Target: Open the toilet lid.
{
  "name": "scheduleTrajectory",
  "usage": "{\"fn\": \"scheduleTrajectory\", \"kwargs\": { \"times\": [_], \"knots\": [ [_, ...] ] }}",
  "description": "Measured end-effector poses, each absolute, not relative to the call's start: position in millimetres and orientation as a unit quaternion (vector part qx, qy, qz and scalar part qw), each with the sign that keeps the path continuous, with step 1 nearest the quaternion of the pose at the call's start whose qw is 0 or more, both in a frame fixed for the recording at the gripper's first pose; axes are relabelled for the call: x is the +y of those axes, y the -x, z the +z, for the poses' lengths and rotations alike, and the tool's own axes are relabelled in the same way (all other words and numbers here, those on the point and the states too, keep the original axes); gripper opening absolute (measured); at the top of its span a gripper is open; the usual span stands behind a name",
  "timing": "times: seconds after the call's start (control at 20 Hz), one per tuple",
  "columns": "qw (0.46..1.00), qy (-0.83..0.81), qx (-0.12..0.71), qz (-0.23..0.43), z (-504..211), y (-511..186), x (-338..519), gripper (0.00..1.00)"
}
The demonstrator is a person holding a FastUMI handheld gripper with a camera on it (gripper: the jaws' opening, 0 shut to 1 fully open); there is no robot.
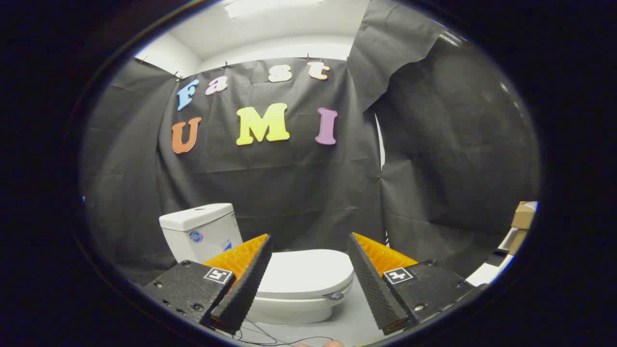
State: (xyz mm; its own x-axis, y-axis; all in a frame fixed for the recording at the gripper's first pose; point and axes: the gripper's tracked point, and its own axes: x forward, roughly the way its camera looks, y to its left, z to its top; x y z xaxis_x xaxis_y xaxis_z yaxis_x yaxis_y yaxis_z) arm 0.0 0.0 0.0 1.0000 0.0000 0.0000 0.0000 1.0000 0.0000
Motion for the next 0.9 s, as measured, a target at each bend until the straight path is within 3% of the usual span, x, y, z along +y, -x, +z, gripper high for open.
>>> {"fn": "scheduleTrajectory", "kwargs": {
  "times": [0.9],
  "knots": [
    [1.000, 0.002, 0.006, 0.003, -4, 0, 0, 0.99]
  ]
}}
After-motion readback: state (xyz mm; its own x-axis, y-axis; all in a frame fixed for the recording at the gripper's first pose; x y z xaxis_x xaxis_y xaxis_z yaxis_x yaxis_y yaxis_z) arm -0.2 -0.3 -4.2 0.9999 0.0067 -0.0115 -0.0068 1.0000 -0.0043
